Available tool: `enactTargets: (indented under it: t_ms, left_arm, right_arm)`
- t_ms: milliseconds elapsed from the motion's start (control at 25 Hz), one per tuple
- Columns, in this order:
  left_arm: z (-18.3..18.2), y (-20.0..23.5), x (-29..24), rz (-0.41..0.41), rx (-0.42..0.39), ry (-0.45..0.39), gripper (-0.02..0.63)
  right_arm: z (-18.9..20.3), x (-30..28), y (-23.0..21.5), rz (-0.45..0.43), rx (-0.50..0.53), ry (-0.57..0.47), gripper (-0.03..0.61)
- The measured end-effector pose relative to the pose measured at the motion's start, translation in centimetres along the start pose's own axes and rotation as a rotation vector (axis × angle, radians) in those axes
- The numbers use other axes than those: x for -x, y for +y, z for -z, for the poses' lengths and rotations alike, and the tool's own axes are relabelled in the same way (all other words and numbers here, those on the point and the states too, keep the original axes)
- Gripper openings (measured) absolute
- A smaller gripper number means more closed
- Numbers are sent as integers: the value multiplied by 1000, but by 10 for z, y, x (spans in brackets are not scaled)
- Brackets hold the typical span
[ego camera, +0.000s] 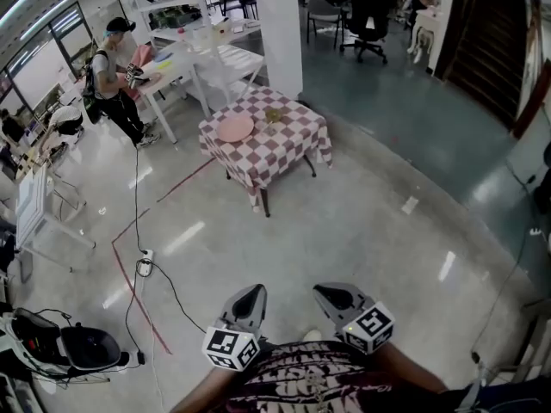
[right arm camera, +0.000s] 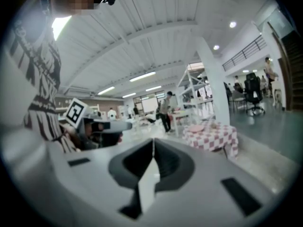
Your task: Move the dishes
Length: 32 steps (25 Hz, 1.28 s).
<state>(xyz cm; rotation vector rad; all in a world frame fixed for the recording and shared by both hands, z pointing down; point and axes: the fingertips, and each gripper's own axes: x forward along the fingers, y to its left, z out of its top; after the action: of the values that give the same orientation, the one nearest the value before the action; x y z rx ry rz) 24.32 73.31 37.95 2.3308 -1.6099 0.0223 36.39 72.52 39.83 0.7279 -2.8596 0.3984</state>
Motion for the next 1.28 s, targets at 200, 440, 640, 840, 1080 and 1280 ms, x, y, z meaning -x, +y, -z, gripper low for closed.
enactTargets:
  t_ms: [200, 440, 640, 840, 1080, 1280]
  left_arm:
    - [9, 6, -9, -50, -3, 22, 29]
    - [13, 9, -25, -38, 17, 24, 29]
    - [20, 6, -49, 30, 10, 56, 29]
    - [20, 18, -69, 85, 5, 84, 29]
    - [0, 60, -97, 125, 11, 89, 29]
    - [-15, 102, -116, 132, 23, 95, 29]
  right_arm:
    - [4, -5, -6, -43, -37, -3, 35]
    - [9, -7, -19, -36, -44, 19, 35]
    - [16, -14, -34, 4, -54, 44, 35]
    - [21, -35, -44, 38, -64, 63, 35]
    - [-2, -79, -59, 77, -71, 54, 35]
    - [-21, -125, -70, 88, -71, 43, 35]
